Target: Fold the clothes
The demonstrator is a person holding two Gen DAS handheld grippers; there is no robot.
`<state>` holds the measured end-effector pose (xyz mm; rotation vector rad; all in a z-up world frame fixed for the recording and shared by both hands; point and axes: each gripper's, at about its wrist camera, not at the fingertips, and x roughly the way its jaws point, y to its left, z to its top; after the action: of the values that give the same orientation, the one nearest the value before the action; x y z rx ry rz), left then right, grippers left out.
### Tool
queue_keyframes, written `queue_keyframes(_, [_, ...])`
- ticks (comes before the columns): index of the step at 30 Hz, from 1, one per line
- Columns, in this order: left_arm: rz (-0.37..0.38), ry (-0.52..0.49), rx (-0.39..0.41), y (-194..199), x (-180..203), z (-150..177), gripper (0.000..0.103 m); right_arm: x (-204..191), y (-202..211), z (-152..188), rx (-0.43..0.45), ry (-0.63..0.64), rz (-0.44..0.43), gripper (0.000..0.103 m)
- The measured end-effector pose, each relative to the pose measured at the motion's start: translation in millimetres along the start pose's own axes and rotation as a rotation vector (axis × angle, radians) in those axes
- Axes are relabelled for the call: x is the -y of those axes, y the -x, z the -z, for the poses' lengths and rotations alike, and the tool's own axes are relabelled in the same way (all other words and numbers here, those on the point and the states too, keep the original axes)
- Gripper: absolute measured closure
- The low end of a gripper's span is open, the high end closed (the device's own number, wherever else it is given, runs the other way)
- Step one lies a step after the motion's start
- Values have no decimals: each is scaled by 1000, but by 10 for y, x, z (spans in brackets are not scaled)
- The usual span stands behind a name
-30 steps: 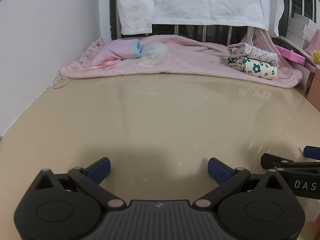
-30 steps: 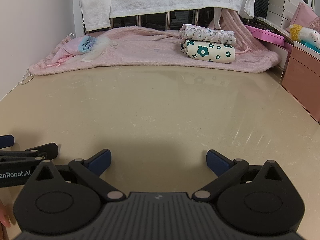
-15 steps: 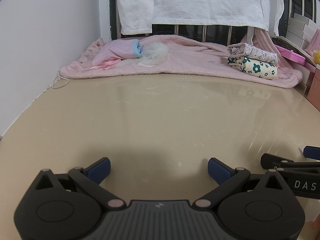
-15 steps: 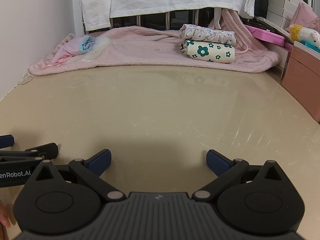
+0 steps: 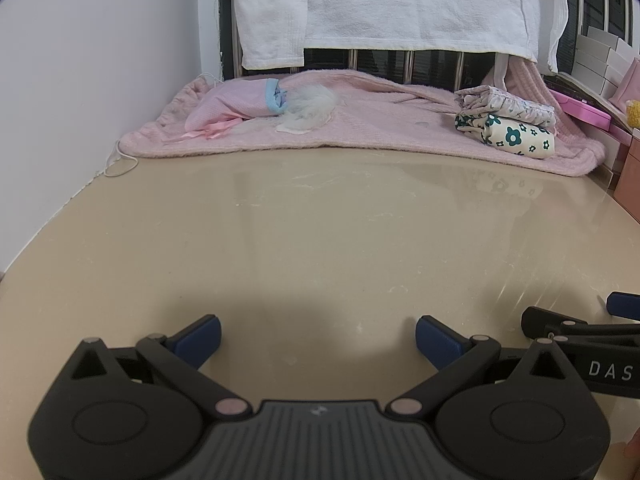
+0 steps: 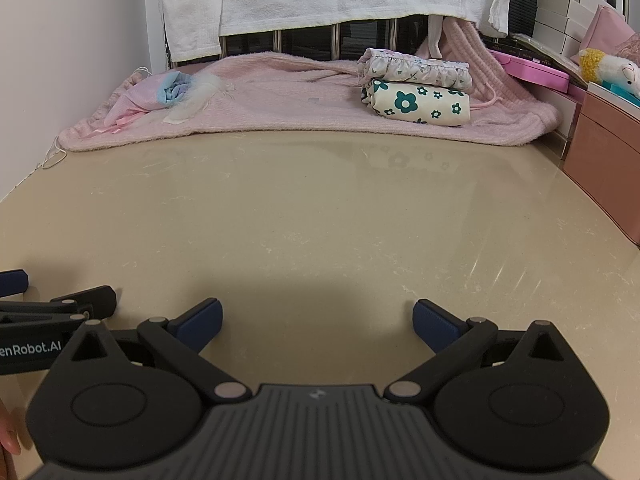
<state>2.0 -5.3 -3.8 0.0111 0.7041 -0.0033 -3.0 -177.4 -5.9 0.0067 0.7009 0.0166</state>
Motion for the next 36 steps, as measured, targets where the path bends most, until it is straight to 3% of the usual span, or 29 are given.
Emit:
queue_keyframes(20, [4,-5,-4,-17,-33,-10,0,-29,6,27,0,-3,5,0])
queue_keyframes(24, [103,-6,-4,35,-256,-65,1,-6,8,10,-3,-1,-24,0])
queue_keyframes(26, [191,47,56,56,-573,-246,0,7,36,-155,33,-23,-117,0])
queue_keyframes(28, [213,100,116,-69,-915,-632,0,-3,44,-380,72,-33,-205,0])
queue_keyframes(32, [82,277,165,-821,-1595,-1665,0,-274,-451,-1326,68,-24,-372,1])
queue_keyframes(34, [93,350,148,-1284,-1883,-2139,0,-373,-863,-1810,122,-27,-445,1])
queue_keyframes(36, [141,338,91,-1759,-2066,-2515,5,-554,-1336,-2243,111,-7,-469,3])
